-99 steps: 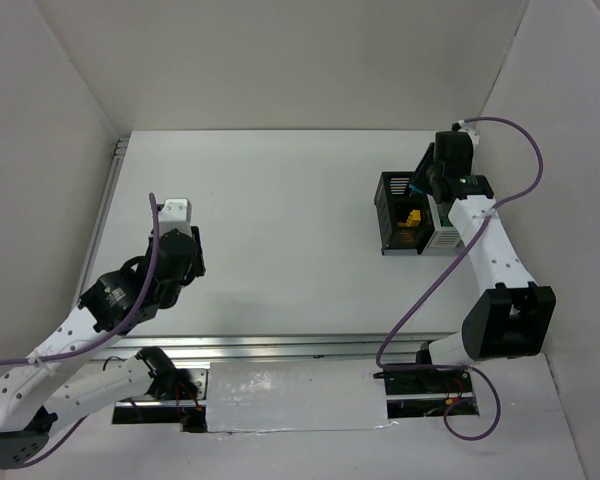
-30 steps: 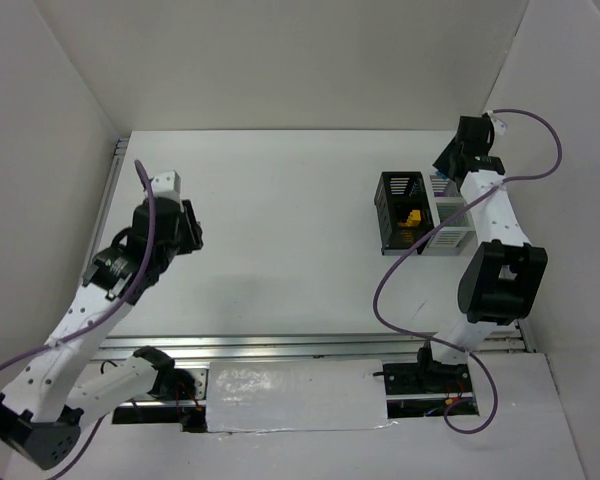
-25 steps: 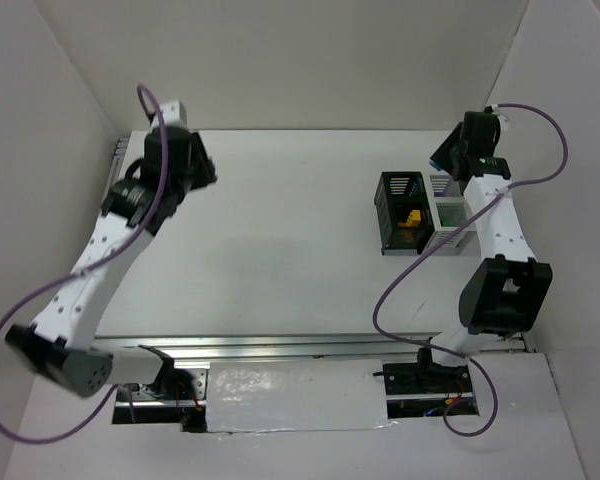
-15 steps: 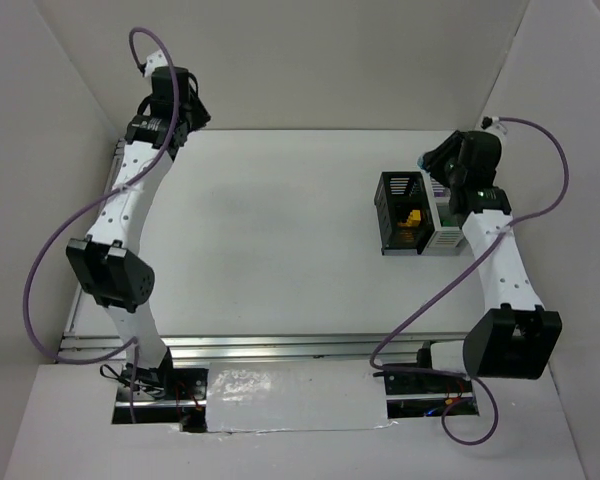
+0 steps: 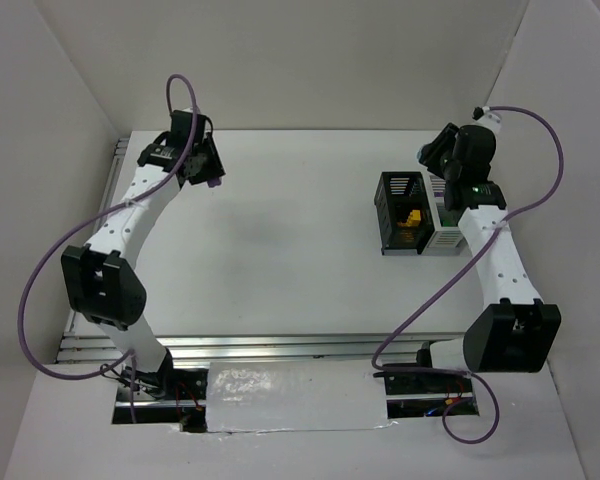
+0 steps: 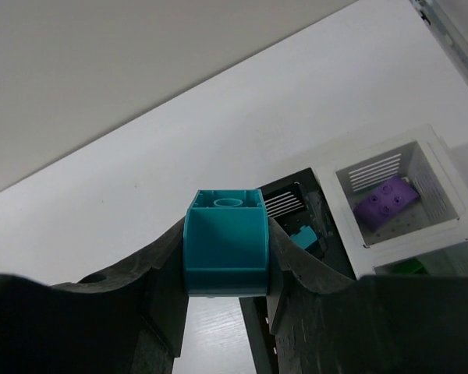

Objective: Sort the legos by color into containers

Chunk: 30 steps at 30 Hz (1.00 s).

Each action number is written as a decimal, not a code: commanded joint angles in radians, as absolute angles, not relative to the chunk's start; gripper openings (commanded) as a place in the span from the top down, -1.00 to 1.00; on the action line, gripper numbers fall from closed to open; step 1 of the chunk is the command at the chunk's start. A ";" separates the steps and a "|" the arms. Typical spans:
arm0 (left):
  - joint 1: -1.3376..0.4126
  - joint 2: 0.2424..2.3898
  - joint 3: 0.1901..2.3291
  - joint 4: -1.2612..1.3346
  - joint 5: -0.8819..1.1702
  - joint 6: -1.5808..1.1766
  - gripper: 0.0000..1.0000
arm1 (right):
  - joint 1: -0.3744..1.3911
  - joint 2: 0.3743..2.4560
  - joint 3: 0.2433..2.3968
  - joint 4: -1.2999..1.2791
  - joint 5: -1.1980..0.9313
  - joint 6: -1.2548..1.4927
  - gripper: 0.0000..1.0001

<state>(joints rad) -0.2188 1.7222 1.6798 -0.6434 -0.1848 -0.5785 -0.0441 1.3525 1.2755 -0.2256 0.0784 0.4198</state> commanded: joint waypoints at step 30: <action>-0.037 1.750 1.506 -0.494 0.262 -0.508 1.00 | -0.138 1.497 1.473 -0.482 0.215 0.497 1.00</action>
<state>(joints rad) -0.0227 1.7531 1.5089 -0.5438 0.1707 -0.4797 -0.1429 1.4982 1.4288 -0.4915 0.2634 0.5449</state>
